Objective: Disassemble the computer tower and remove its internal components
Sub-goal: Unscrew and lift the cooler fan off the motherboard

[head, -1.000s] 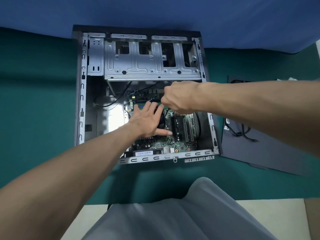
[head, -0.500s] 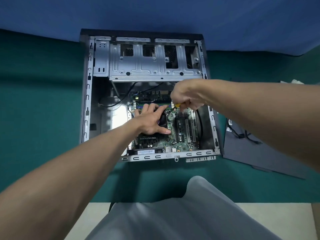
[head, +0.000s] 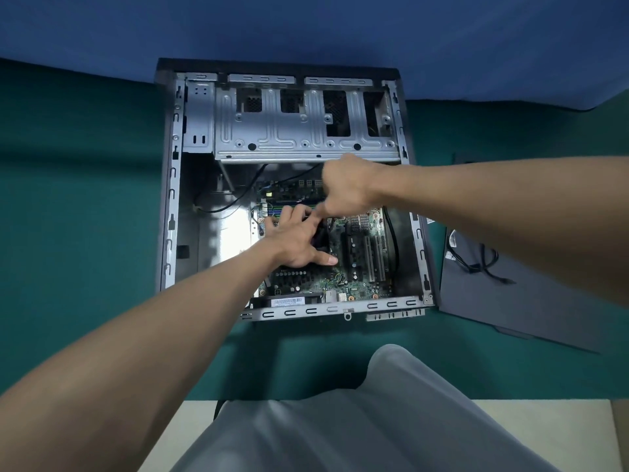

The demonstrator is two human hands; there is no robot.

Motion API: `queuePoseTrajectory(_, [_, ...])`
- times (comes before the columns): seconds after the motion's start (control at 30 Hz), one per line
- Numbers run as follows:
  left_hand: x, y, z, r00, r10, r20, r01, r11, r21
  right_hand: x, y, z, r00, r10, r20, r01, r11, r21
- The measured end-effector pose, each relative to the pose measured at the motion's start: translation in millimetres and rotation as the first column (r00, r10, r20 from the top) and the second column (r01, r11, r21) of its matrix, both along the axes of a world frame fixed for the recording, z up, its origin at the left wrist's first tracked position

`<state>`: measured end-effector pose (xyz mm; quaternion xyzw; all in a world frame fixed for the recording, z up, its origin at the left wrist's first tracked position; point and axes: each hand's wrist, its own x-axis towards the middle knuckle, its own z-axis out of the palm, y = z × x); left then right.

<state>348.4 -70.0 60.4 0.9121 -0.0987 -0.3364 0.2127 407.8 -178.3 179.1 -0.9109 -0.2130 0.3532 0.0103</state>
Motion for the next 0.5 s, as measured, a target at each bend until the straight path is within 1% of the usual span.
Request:
queuePoseTrajectory(0.03, [-0.1,-0.4,0.8,1.000,0.005,0.001,-0.005,1.000,-0.004,2.2,-1.7,0.2,0.975,-0.209,-0.080,0.207,0.978,-0.022])
queuePoseTrajectory(0.07, [-0.2,-0.7,1.7,1.000,0.010,0.003,-0.010,1.000,-0.009,5.6,-3.5,0.6,0.911,-0.377,-0.166,0.370,0.926,-0.076])
queuePoseTrajectory(0.1, [-0.2,-1.3,2.8,1.000,0.012,0.004,-0.012,1.000,-0.012,7.6,-4.3,3.3,0.843,-0.477,-0.248,0.451,0.879,-0.156])
queuePoseTrajectory(0.13, [-0.4,-1.8,3.9,1.000,0.012,0.002,-0.012,1.000,-0.013,9.0,-5.7,3.6,0.799,-0.514,-0.312,0.466,0.857,-0.219])
queuePoseTrajectory(0.17, [-0.5,-2.0,4.2,1.000,0.012,0.000,-0.012,1.000,-0.012,7.7,-6.0,2.6,0.792,-0.506,-0.342,0.437,0.861,-0.261])
queuePoseTrajectory(0.2, [-0.3,-1.9,4.1,1.000,0.013,-0.001,-0.013,1.000,-0.011,6.5,-5.7,1.2,0.822,-0.463,-0.331,0.385,0.881,-0.274])
queuePoseTrajectory(0.23, [0.0,-1.7,3.9,1.000,0.014,-0.002,-0.014,1.000,-0.011,4.1,-5.2,0.1,0.893,-0.363,-0.267,0.292,0.917,-0.270])
queuePoseTrajectory(0.27, [0.0,-1.6,3.9,1.000,0.015,-0.005,-0.016,1.000,-0.012,1.1,-5.5,0.2,0.961,-0.208,-0.180,0.152,0.948,-0.281])
queuePoseTrajectory(0.3, [-0.2,-1.5,3.7,1.000,0.015,-0.007,-0.015,1.000,-0.013,-2.9,-7.1,1.3,0.996,-0.036,-0.087,0.010,0.959,-0.283])
queuePoseTrajectory(0.33, [-0.1,-1.5,3.2,1.000,0.014,-0.006,-0.014,1.000,-0.012,-6.3,-9.6,4.0,0.992,0.125,-0.008,-0.122,0.946,-0.299])
queuePoseTrajectory(0.37, [0.1,-1.9,2.3,1.000,0.014,-0.002,-0.014,1.000,-0.009,-9.3,-12.6,6.4,0.955,0.292,0.051,-0.260,0.909,-0.327])
queuePoseTrajectory(0.4, [0.1,-2.3,2.0,1.000,0.014,0.001,-0.014,1.000,-0.003,-11.3,-14.6,8.3,0.876,0.471,0.105,-0.408,0.840,-0.358])
queuePoseTrajectory(0.43, [0.1,-2.5,2.0,1.000,0.011,0.002,-0.011,1.000,0.005,-13.5,-15.5,7.3,0.768,0.624,0.140,-0.536,0.748,-0.391])
queuePoseTrajectory(0.47, [0.0,-2.4,1.7,1.000,0.006,0.004,-0.007,1.000,0.014,-15.9,-15.0,6.0,0.663,0.730,0.169,-0.627,0.664,-0.407])
queuePoseTrajectory(0.5, [-0.3,-2.1,0.8,1.000,0.004,0.007,-0.004,1.000,0.020,-17.1,-13.5,4.1,0.612,0.771,0.179,-0.667,0.624,-0.408])
